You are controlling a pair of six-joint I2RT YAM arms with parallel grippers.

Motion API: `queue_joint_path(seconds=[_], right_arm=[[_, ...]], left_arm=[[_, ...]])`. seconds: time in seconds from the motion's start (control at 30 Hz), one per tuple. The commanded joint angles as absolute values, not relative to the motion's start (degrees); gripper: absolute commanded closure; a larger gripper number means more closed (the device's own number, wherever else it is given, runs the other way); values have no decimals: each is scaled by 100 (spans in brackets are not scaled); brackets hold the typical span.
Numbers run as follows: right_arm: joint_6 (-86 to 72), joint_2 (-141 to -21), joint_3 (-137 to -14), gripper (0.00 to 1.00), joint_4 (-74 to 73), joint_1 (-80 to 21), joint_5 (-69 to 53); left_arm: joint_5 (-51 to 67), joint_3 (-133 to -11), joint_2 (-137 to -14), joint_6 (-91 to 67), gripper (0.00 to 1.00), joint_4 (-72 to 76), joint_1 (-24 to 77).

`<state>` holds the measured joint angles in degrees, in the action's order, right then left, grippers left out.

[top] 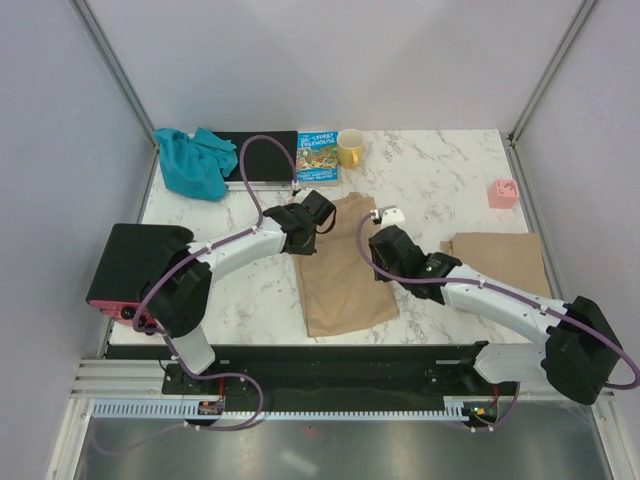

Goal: Fold and stack the t-shirts

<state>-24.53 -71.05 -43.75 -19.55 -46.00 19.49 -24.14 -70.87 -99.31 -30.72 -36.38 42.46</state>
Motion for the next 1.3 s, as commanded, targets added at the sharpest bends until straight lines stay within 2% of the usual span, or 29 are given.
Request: queue_joint_path(seconds=[0.0,0.1,0.3,0.57,1.0,1.1,1.13,1.17,1.23,1.27], right_arm=[[-2250,-7654,-5455,64,-2092,-4526,2435],[-2355,-7945,-5765,64,-2074,-4526,2155],[-2373,-7893,-5678,63,-1969,-4526,2057],[-2382,-8033,-5528,64,-1916,-4526,1925],[-2426,-8297,-5396,64,-1784,-4526,1741],[-2408,-8411,-5388,65,-1758,-4535,1653],[-2408,-8472,-5379,66,-1749,-4526,1635],[-2417,-8516,-5370,71,-1740,-4526,1617],[-2434,-8639,-5327,77,-1705,-4526,1556],[-2452,-8674,-5309,83,-1688,-4535,1521]], left_arm=[[-2558,-7373,-9791,-3480,62,-3603,3771],[-2461,-7532,-10027,-3647,58,-3586,3446],[-1838,-7602,-10406,-3674,56,-3112,2787],[-1495,-8410,-11293,-3445,55,-2936,2654],[-1380,-8394,-11513,-3401,56,-2804,2628],[-1380,-8341,-11496,-3436,64,-2769,2628],[-1345,-8315,-11487,-3445,78,-2751,2628],[-1319,-8297,-11461,-3437,85,-2707,2628],[-1205,-8210,-11365,-3419,96,-2567,2628],[-1169,-8174,-11321,-3393,97,-2514,2628]])
